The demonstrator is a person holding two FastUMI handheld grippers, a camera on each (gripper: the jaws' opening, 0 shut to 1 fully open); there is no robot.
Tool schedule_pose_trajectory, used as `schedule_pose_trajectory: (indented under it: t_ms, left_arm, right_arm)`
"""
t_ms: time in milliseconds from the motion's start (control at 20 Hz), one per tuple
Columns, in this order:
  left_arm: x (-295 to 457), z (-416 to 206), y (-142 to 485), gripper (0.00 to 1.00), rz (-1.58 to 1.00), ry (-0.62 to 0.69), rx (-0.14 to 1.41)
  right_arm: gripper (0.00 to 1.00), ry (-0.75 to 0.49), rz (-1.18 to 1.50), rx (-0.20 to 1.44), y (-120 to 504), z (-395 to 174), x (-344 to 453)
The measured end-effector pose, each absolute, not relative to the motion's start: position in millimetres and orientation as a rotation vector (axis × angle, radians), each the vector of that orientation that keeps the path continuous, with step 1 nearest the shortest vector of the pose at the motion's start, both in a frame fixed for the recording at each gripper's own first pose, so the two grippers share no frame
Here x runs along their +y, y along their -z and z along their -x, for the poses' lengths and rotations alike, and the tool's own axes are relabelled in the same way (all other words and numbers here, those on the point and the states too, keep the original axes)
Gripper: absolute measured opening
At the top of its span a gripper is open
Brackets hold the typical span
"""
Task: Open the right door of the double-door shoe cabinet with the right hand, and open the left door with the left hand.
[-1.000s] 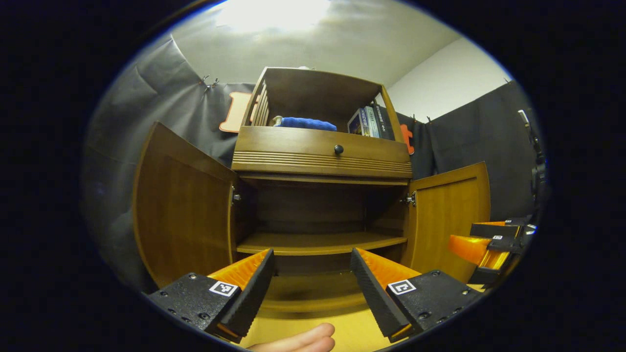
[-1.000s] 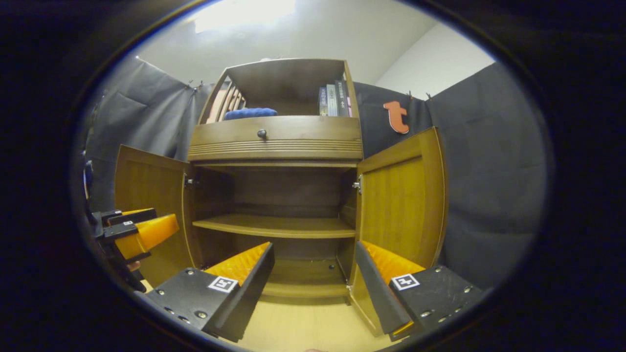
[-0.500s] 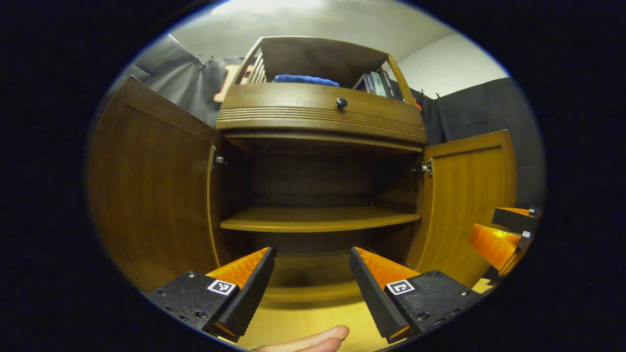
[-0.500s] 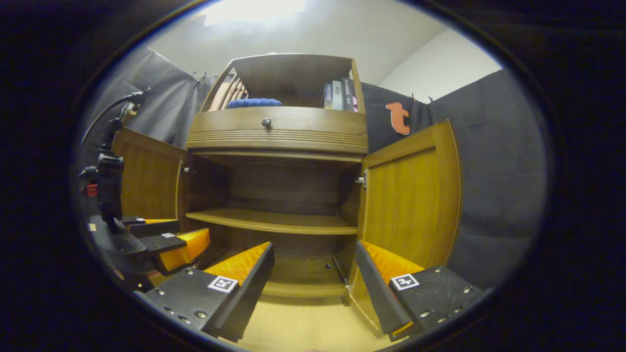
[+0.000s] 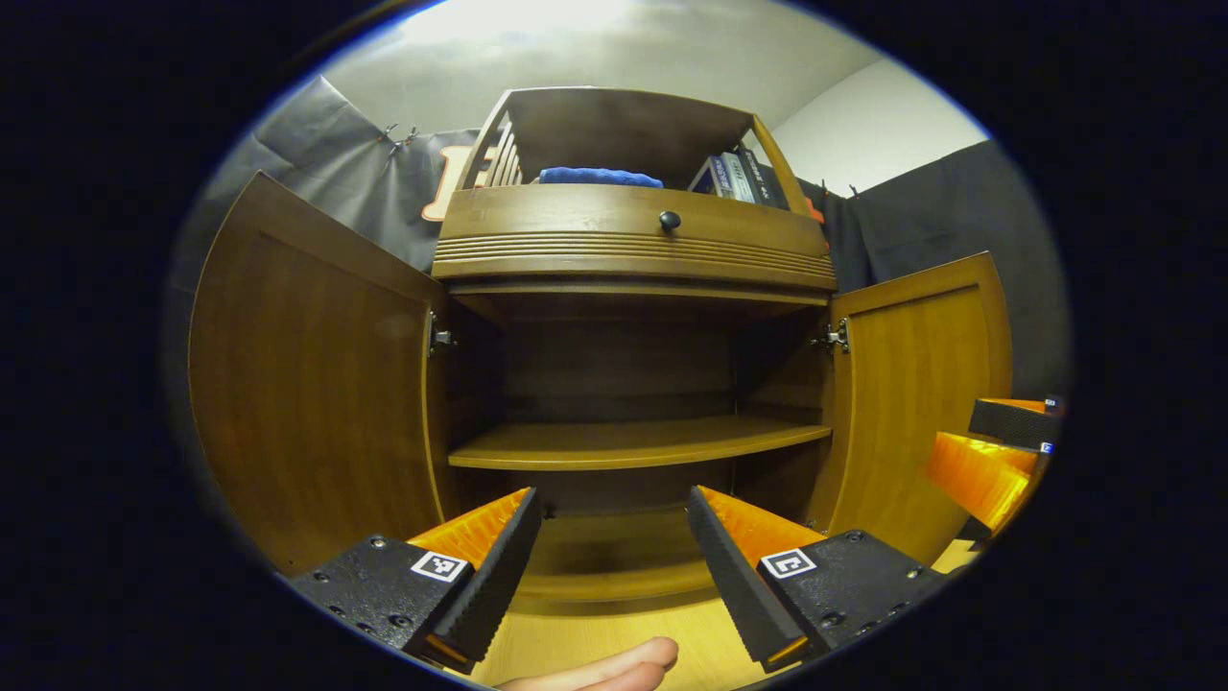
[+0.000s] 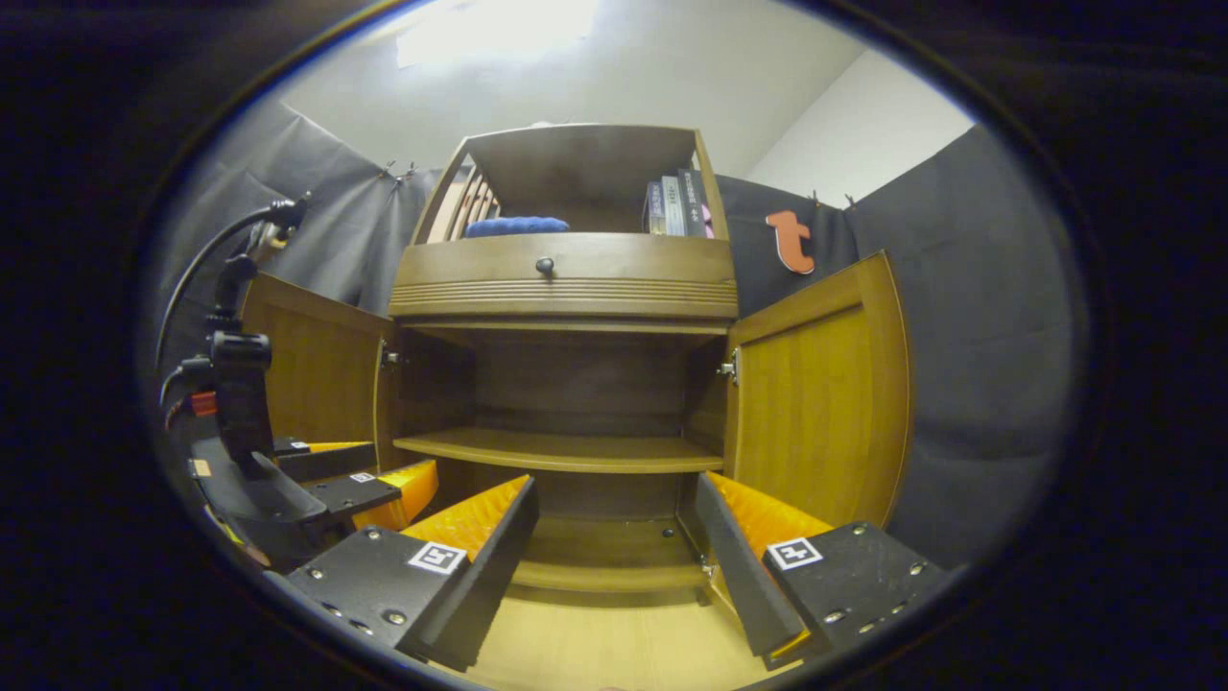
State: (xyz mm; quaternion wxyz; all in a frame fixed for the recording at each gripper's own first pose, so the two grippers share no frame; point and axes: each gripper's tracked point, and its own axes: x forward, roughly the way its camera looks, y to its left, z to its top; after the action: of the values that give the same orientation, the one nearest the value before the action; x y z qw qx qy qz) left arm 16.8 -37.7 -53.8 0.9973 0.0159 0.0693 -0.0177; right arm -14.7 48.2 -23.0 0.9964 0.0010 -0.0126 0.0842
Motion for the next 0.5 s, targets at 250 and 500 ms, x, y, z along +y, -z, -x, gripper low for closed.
schedule_pose_trajectory:
  t_ms: [250,500]
  left_arm:
    - [-42.1,-13.8,54.3,0.94,-0.069,0.060,0.131]
    - [-41.2,-8.6,49.1,0.99,-0.071,0.066,0.114]
  right_arm:
    - [0.96,-0.167,0.008,-0.030,19.6,21.7,48.7]
    - [0.97,-0.131,0.026,-0.040,21.4,21.2,39.5]
